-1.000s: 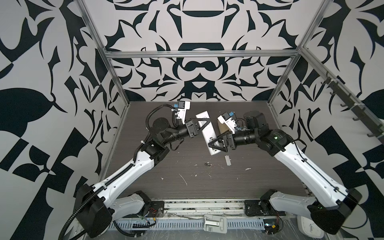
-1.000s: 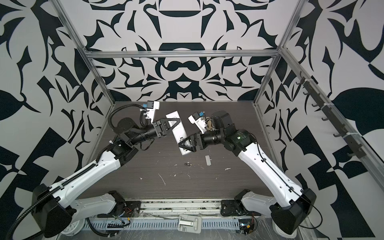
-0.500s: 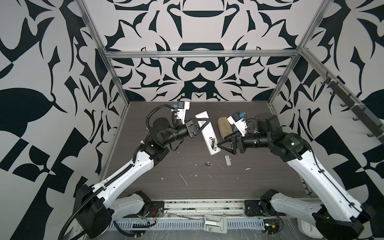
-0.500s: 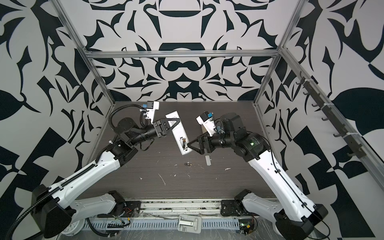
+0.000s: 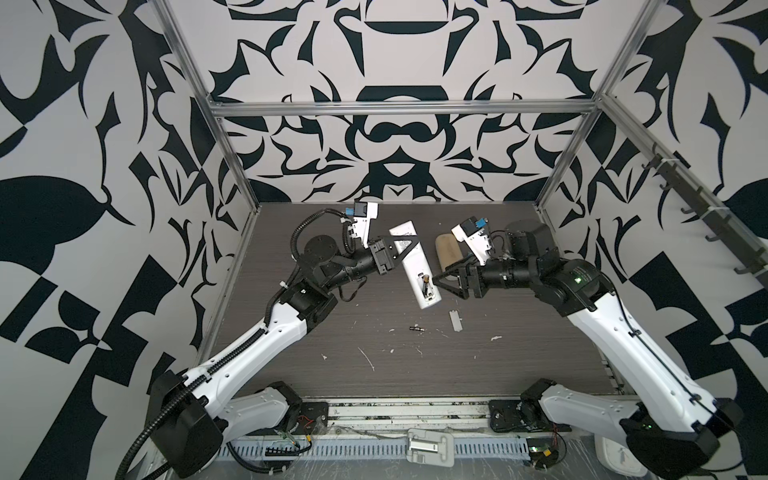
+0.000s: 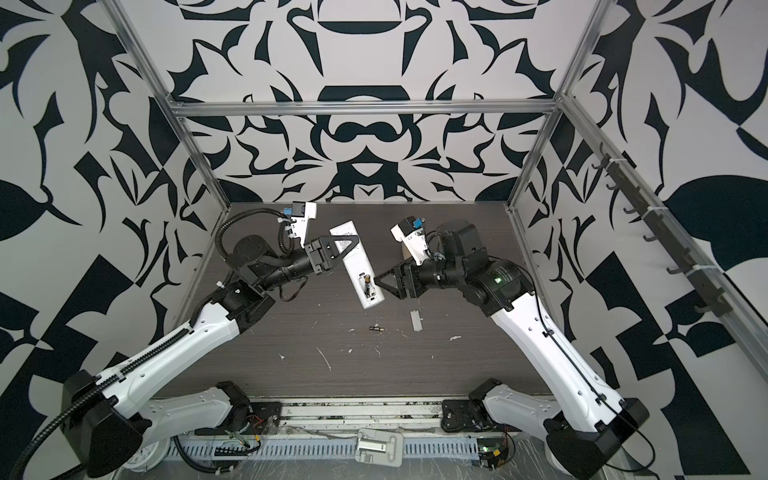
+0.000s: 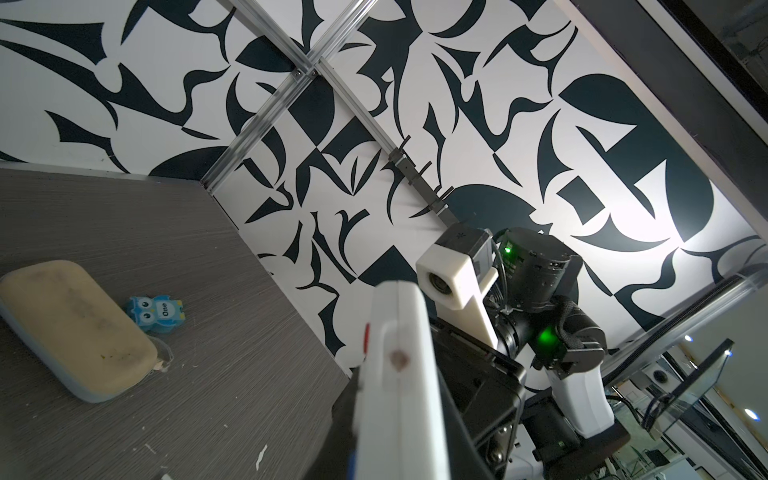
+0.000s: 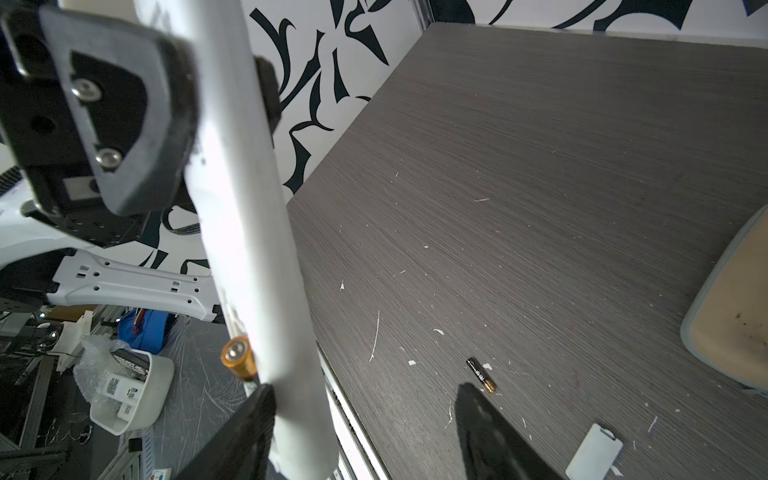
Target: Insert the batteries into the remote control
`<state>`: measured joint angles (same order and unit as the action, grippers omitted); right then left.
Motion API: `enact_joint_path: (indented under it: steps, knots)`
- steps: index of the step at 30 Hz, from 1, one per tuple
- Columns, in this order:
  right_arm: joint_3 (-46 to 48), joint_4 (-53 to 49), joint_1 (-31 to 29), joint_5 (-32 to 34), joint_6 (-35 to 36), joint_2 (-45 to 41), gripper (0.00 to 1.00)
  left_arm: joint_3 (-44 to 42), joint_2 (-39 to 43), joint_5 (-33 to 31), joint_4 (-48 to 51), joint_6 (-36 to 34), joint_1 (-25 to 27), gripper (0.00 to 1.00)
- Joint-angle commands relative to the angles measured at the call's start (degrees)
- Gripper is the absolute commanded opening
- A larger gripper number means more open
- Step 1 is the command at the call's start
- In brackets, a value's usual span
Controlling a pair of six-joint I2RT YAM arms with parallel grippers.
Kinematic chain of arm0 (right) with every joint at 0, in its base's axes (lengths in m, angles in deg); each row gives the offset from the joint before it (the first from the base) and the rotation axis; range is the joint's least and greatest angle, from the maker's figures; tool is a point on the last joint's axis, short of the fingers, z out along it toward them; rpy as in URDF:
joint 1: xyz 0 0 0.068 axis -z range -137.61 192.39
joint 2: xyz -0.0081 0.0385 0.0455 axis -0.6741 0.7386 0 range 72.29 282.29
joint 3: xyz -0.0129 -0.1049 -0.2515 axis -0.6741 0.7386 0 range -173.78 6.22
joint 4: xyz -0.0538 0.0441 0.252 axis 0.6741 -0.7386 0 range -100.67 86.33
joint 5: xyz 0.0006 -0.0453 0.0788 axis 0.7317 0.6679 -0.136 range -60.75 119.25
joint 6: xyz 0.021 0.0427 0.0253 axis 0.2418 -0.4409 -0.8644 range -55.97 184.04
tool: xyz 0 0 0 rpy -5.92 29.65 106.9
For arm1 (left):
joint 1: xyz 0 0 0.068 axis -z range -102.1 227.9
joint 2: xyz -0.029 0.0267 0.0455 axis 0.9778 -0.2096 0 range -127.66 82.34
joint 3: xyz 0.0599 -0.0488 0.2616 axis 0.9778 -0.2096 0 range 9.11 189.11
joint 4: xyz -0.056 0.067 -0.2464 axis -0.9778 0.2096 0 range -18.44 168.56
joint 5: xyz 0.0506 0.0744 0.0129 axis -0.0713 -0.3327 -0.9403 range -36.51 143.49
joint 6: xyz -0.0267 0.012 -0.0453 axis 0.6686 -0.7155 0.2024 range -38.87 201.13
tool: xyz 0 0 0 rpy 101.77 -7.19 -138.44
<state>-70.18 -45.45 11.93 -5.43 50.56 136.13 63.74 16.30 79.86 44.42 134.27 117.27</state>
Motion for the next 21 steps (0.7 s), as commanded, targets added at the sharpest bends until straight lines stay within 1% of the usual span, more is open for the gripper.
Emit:
enact_joint_path:
  steps: [1,16,21]
  knots:
    - [-1.5,4.1,0.2,-1.5,-1.3,0.4,0.71,0.7,1.3,0.1,-1.8,0.8,0.0,0.0]
    - [0.2,9.3,0.1,-4.4,-5.4,1.7,0.69,1.2,0.1,0.3,-2.5,1.0,0.1,0.0]
    - [1.3,9.5,0.2,-4.7,-5.5,1.8,0.69,1.3,-0.1,0.3,-2.6,1.0,0.0,0.0]
